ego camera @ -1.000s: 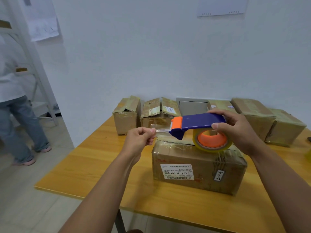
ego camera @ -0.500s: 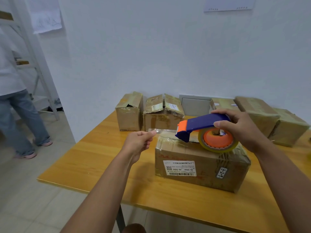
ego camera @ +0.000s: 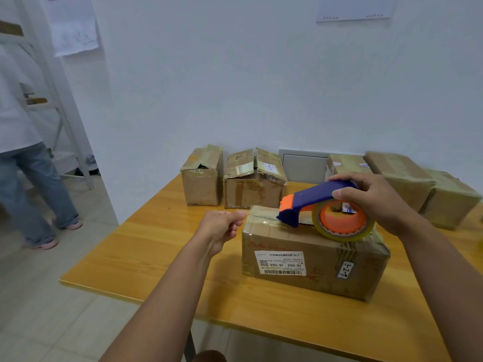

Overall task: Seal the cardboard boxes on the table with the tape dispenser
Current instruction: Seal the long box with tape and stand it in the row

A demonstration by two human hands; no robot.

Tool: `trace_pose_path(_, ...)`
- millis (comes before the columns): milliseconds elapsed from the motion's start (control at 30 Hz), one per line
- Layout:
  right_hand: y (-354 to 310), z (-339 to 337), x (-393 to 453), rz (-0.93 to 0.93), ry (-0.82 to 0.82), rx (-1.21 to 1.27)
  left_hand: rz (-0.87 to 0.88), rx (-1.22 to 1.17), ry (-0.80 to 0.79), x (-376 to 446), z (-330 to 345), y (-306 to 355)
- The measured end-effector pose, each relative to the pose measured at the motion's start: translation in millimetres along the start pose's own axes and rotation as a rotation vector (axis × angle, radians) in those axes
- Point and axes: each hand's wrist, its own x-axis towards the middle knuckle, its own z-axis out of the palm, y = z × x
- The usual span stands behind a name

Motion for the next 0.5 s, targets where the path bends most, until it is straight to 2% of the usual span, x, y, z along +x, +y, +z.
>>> trace_pose_path(200, 8.7, 2.3, -0.6, 0.004, 0.012, -0.015, -0.097, -0.052, -0.074, 0.2, -1.4, -8.8)
trace_pose_path(500, 12.9, 2.1, -1.2, 0.002, 0.009, -0.033, -0.012, 0.061, -0.058, 1.3, -2.3, -17.6)
